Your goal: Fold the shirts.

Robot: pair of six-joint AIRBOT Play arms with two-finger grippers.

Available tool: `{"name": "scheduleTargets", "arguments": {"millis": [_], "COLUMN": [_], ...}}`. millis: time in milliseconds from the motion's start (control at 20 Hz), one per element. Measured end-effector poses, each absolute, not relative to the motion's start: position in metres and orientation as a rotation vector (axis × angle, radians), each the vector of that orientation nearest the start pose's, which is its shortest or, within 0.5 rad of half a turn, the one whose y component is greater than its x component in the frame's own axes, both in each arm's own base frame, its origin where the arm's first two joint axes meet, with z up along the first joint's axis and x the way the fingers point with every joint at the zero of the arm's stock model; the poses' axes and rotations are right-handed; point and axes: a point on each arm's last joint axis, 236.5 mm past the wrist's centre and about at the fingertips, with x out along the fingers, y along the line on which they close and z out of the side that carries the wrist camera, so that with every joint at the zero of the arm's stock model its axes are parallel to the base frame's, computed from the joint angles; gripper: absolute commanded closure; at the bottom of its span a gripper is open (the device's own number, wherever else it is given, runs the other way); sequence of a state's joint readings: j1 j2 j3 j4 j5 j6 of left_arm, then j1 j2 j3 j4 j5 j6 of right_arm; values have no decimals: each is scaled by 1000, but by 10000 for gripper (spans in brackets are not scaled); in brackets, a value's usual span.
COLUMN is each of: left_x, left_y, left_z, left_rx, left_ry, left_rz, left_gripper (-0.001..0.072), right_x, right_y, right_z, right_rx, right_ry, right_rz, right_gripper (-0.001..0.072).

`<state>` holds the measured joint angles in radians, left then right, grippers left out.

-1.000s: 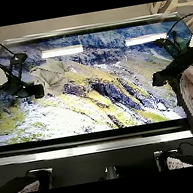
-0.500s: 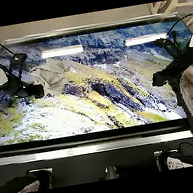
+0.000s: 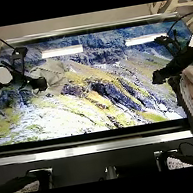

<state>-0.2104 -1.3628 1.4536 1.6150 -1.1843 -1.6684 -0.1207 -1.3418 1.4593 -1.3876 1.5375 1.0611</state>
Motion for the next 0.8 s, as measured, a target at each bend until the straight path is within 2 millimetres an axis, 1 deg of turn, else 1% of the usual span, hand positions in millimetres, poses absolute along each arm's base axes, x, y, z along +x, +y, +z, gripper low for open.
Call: {"name": "scheduleTargets", "arguments": {"millis": [50,150,250,350,450,500,550,600,650,700,750,800], "left_x": [453,488,518,538,548,552,554,555,555,555,557,561], "left_y": [-81,-67,-49,-42,-49,-50,-51,-50,-51,-53,-56,-59], "left_z": [79,65,41,11,-19,-33,-45,-55,-61,-62,-58,-45], "left_rx": [38,-17,-67,-152,-228,-254,-280,-288,-304,-311,-323,-319], "left_ry": [1070,1054,1080,1131,1181,1203,1223,1237,1252,1257,1250,1226], "left_rz": [-87,-33,25,47,36,34,36,39,39,35,25,3], "left_gripper": [27,26,26,27,41,199,497,676,679,680,680,680], "right_x": [371,375,380,383,384,385,385,386,386,386,387,389], "right_y": [-3,-5,-6,-5,-3,-2,-1,0,1,3,6,9], "right_z": [71,71,70,68,68,68,68,68,68,69,70,71], "right_rx": [-209,-216,-218,-215,-209,-206,-203,-201,-197,-193,-193,-197], "right_ry": [1338,1323,1310,1303,1298,1293,1293,1291,1289,1285,1277,1261], "right_rz": [392,379,373,373,381,383,388,392,398,406,419,435], "right_gripper": [87,84,33,31,28,29,50,50,51,51,51,51]}}
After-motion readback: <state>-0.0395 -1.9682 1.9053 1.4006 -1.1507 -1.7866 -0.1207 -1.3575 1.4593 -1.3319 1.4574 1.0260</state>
